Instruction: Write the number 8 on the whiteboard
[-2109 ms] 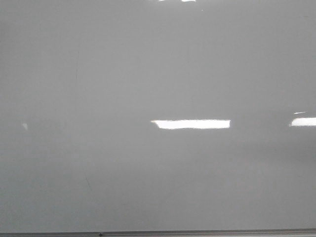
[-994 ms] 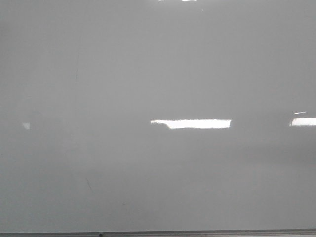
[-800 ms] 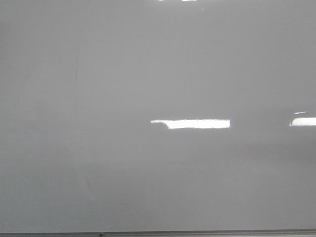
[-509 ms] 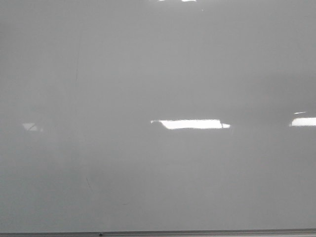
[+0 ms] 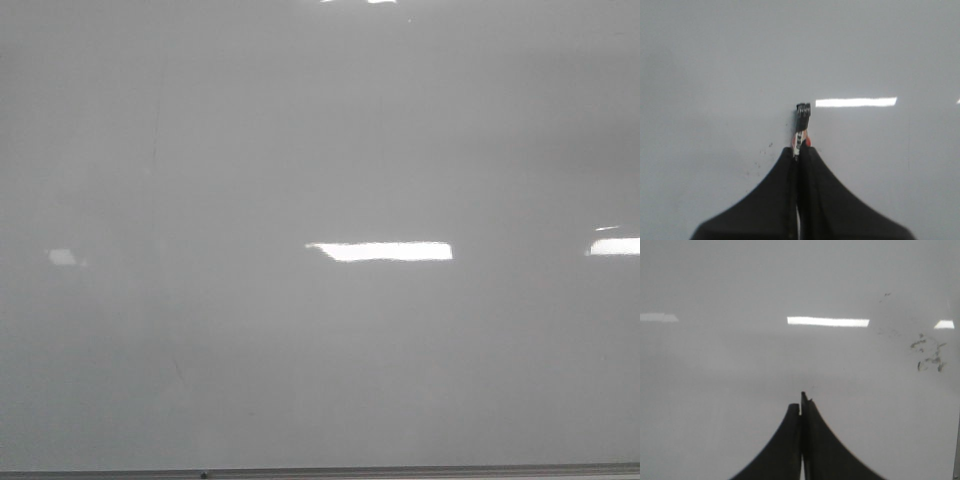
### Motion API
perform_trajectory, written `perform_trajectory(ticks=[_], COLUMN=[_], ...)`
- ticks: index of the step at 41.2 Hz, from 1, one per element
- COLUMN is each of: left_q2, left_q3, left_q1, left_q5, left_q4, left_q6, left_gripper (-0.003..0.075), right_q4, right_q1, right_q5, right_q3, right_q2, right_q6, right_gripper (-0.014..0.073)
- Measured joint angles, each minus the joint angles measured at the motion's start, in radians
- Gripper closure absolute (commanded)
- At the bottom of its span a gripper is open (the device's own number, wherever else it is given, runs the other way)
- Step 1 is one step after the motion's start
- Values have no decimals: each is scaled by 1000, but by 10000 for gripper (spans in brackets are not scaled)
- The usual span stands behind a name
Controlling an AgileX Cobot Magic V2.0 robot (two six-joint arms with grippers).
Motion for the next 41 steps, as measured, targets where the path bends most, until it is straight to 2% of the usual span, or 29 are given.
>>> perform_trajectory(ticks=[14, 16, 19, 22, 25, 29, 31, 33, 41], left_q2=[76, 85, 93, 103, 115, 140, 157, 174, 280], left_q3=[0, 0, 0, 0, 0, 0, 0, 0, -16], left_q1=[0, 0, 0, 0, 0, 0, 0, 0, 0], left_q5=[38, 39, 43, 54, 61, 62, 62, 62, 63], left_q4=[0, 0, 0, -1, -1, 4, 5, 7, 7], left_q6=[0, 0, 0, 0, 0, 0, 0, 0, 18], left_gripper=[741, 740, 727, 661, 526, 319, 238, 202, 199], right_q4=[0, 0, 0, 0, 0, 4, 4, 4, 6], right_q1=[2, 4, 21, 46, 68, 78, 78, 78, 78], right_q5=[32, 46, 67, 79, 86, 86, 86, 82, 72], right_q3=[0, 0, 0, 0, 0, 0, 0, 0, 0], right_q2=[106, 116, 129, 135, 138, 138, 138, 138, 138], right_q6=[0, -11, -29, -41, -45, -48, -48, -48, -48], right_gripper=[655, 633, 540, 400, 223, 75, 47, 42, 42])
